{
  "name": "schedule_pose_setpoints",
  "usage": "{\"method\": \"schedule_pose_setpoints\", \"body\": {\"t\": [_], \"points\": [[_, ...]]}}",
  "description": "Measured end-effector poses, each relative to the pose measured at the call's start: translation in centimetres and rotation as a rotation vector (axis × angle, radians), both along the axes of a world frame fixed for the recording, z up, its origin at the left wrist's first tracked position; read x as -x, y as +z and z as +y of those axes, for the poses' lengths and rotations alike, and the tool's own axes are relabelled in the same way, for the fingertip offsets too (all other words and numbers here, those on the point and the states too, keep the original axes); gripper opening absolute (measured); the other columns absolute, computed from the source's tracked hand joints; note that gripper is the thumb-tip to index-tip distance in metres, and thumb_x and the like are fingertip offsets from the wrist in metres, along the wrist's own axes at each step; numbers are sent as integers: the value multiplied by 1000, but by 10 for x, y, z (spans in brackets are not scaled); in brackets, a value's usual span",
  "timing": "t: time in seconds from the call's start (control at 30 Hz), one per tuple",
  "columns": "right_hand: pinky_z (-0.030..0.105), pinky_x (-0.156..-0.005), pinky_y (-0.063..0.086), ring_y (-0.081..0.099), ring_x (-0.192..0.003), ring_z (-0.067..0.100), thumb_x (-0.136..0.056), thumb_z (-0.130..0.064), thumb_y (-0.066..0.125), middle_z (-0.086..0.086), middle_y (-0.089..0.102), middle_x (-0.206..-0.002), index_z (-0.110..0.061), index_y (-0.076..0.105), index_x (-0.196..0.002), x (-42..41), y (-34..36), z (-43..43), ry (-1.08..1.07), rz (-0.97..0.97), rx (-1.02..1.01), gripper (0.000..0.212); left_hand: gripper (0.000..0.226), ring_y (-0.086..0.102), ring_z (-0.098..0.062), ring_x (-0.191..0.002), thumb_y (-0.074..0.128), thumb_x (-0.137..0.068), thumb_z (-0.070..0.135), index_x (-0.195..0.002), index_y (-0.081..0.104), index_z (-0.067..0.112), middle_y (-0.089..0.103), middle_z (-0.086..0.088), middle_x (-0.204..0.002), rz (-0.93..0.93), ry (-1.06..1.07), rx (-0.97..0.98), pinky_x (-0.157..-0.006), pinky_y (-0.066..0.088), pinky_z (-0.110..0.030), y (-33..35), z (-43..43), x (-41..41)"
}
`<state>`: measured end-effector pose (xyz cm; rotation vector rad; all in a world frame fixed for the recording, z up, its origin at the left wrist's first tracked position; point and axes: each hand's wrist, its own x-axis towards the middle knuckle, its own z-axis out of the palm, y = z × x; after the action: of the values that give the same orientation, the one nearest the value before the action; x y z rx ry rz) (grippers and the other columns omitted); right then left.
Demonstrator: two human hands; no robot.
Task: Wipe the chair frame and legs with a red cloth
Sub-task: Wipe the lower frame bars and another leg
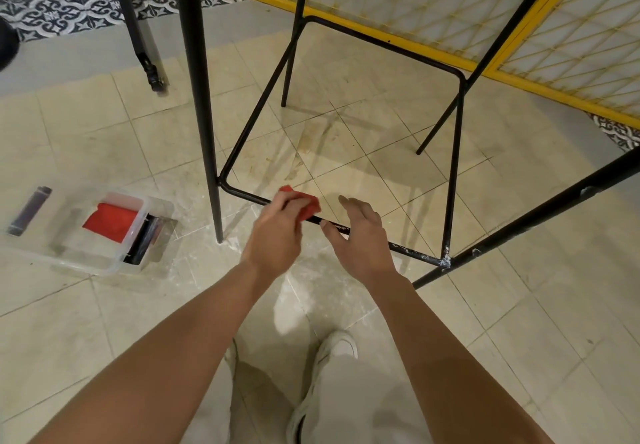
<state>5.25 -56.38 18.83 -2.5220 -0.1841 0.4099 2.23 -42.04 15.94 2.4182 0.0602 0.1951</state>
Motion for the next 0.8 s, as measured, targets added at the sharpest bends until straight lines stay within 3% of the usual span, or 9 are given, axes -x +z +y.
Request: {"method": "schedule_pose_setpoints", "body": {"t": [0.1,0.23,0.4,0.5,0.63,0.8], "points": [[38,-110,29,29,-136,19,-93,-41,51,1,34,-148,-18,31,-145,1,2,4,15,-15,-11,60,44,58,-29,-115,60,-76,-12,-117,64,4,60,-11,-122,-4,-61,3,-93,46,-31,2,-6,1],[38,-110,28,29,-136,19,-93,-41,50,0,34,-148,-19,30,-146,2,2,4,17,-4,-20,60,37,52,-22,-121,55,-86,-9,-118,64,5,61,-8,-122,-88,50,-15,-104,34,-20,9,13,-1],[38,-111,27,29,-136,19,-94,-41,50,0,34,-147,-19,30,-145,1,3,3,14,0,-23,59,39,52,-35,-116,52,-90,-2,-128,55,6,48,-12,-135,72,316,-75,-101,42,-40,0,43,1],[38,-111,28,29,-136,19,-94,-40,50,0,35,-147,-19,31,-145,1,3,2,18,2,-14,59,37,54,-35,-111,52,-90,-3,-125,58,5,52,-13,-131,63,214,-93,-96,45,-39,-3,33,1],[38,-110,29,30,-135,19,-93,-39,51,0,36,-146,-18,32,-145,2,5,-2,2,4,-18,59,36,58,-21,-111,55,-85,-8,-116,66,9,61,-5,-118,4,18,-19,-94,37,-16,3,3,-4],[36,-110,29,30,-135,20,-93,-35,53,2,37,-145,-17,33,-144,1,10,-15,-50,-8,-26,58,42,63,-16,-95,54,-85,-4,-121,63,17,56,0,-120,54,-32,177,-83,47,-20,15,-21,-5]]}}
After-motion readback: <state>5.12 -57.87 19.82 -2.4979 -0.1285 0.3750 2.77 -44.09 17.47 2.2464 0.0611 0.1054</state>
